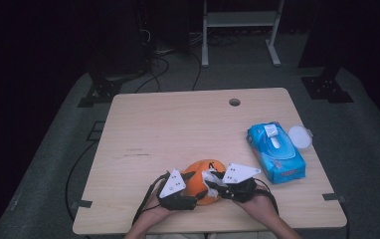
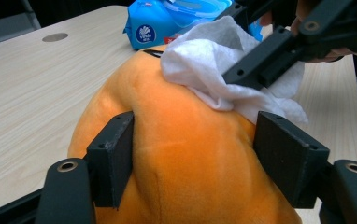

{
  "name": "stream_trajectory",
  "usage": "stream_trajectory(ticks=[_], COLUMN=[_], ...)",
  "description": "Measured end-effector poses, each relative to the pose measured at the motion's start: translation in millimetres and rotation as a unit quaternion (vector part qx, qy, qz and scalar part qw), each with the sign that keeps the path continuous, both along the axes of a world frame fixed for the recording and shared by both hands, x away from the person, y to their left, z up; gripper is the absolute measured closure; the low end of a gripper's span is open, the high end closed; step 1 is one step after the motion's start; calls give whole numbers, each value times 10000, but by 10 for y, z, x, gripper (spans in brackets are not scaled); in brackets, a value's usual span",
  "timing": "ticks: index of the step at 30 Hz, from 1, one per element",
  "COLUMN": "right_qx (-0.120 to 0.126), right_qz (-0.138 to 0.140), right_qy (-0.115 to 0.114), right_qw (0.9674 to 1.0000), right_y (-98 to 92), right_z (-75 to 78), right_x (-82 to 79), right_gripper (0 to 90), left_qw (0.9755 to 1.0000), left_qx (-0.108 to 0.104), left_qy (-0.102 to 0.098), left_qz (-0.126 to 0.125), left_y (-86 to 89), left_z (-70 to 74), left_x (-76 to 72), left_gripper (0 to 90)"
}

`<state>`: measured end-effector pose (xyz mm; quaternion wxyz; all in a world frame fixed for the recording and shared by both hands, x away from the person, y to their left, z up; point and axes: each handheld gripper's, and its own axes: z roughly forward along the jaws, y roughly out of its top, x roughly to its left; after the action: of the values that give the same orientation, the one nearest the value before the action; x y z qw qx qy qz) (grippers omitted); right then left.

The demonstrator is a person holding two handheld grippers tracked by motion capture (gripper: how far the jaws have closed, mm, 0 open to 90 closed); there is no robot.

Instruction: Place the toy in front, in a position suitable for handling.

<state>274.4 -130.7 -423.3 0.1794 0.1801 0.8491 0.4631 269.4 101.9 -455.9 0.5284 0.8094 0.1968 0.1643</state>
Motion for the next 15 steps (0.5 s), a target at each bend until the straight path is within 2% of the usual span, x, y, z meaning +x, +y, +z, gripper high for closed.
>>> stream_trajectory(ticks=[3,6,11,15], right_qx=[221,305,262,197], right_qz=[-64,-142,-184,-263], right_qy=[209,312,248,168], right_qw=[9995,9989,9992,9993], right_y=[-45,-69,-93,-160], right_z=[-39,-41,-17,-2], right_x=[29,23,-9,-8], right_gripper=[703,727,765,780], left_qw=[9999,9999,9999,9999], left_qx=[17,-8,99,75], left_qy=[-140,-112,-75,-68], left_qz=[23,-5,9,27], left_y=[2,10,42,46], left_z=[51,50,50,28], left_x=[-6,-15,-7,17], left_gripper=[227,211,248,256])
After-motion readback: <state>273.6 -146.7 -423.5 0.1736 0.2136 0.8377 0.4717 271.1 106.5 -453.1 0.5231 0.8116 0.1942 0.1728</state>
